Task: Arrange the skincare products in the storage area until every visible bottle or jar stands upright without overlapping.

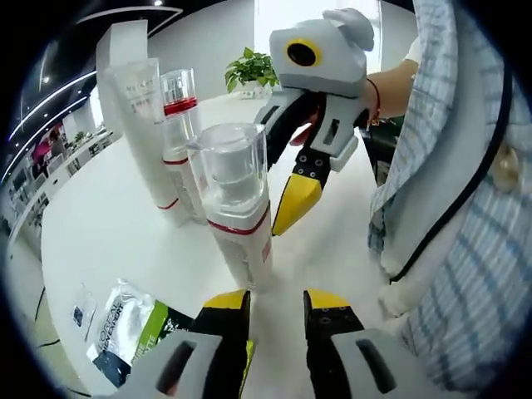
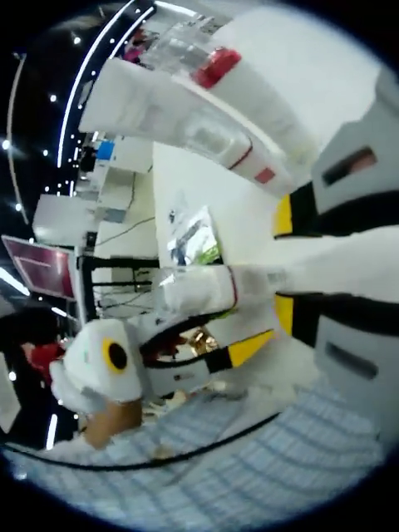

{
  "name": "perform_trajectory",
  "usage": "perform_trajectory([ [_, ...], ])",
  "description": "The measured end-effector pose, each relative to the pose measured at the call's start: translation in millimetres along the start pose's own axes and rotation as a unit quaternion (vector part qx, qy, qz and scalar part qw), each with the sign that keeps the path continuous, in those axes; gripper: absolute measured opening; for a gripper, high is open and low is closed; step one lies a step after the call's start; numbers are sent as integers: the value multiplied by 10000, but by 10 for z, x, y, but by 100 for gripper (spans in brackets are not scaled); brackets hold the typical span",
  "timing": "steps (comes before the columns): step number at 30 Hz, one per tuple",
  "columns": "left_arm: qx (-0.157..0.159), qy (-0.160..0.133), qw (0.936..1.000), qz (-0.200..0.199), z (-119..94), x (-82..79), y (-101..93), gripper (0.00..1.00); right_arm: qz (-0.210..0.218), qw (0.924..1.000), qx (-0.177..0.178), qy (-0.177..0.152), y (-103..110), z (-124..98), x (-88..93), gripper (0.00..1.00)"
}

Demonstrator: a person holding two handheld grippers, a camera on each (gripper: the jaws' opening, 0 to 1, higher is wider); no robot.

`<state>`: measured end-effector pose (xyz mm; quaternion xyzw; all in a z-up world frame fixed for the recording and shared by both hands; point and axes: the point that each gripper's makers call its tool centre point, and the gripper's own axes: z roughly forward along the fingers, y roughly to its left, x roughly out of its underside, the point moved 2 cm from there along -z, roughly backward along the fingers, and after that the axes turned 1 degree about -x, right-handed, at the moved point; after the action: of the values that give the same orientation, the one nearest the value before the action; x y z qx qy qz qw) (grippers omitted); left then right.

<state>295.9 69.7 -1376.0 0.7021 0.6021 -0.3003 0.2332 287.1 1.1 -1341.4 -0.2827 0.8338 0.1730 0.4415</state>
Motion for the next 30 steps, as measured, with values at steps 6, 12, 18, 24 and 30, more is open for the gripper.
perform_trajectory([
  [6,3,-90,10000,-32,21,-56,-23,24,378,9987,259,-222,23,80,-50,23],
  [12,81,-111,9999,19,62,-81,-109,24,560,9976,255,-330,89,79,-32,22],
  [18,8,-127,9999,39,96,-107,-80,24,558,9976,317,-275,33,106,3,23],
  [24,-99,-148,9998,86,107,-126,-26,25,495,9974,446,-260,4,176,-17,23],
  [30,-167,-154,9997,134,112,-150,-8,25,493,9969,565,-251,-13,191,-1,22],
])
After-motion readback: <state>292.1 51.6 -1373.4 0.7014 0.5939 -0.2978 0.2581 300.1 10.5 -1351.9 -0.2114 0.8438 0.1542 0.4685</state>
